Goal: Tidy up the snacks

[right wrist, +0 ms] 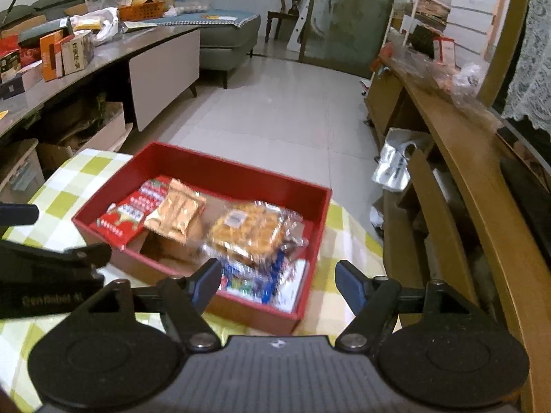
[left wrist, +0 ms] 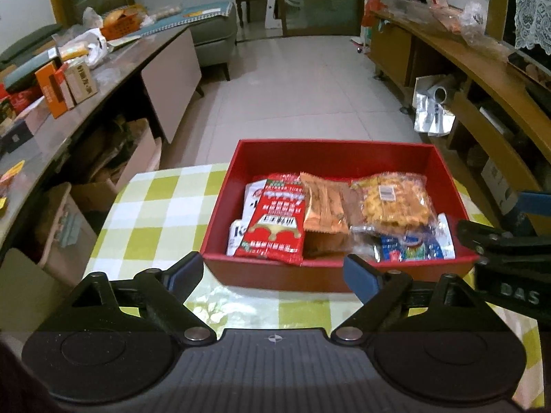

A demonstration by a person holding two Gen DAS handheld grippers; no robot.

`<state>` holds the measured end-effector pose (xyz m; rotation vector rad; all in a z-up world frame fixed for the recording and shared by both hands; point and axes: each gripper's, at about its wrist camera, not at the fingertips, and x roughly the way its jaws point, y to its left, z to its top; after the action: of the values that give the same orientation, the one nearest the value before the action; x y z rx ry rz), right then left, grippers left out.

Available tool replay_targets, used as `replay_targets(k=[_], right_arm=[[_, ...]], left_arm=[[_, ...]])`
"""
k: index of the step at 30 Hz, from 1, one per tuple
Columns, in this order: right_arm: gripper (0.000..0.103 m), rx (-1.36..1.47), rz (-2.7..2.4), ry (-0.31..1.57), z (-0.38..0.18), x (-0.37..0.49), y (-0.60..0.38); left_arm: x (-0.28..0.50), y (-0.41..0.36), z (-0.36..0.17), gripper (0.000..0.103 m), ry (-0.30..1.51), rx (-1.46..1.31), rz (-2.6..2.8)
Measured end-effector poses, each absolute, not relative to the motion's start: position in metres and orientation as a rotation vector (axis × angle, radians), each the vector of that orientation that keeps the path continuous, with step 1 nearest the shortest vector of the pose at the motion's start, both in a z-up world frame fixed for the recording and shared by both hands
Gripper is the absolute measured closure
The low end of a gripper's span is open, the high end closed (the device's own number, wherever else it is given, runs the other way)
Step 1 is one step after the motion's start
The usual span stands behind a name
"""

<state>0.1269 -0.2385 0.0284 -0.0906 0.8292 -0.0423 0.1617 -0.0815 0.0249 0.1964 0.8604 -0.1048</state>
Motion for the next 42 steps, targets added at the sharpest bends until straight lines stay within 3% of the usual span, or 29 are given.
replay_targets(k=[7, 10, 42], right_arm=[[0.022, -0.079, -0.031, 0.857, 0.022, 0.105, -0.233], [0.022, -0.079, -0.022, 0.853, 0.023, 0.095, -0.228], [0.022, -0.099, 0.014, 0.877, 0.018, 0.032, -0.207]], left_arm=[[0.141, -0.075, 0.026, 0.008, 0.861, 0.195, -0.104], [0.131, -0.073, 0.026, 0.000, 0.855, 0.191, -0.108], [0.062, -0.051, 0.030, 0.000, 0.841, 0.199, -0.110]])
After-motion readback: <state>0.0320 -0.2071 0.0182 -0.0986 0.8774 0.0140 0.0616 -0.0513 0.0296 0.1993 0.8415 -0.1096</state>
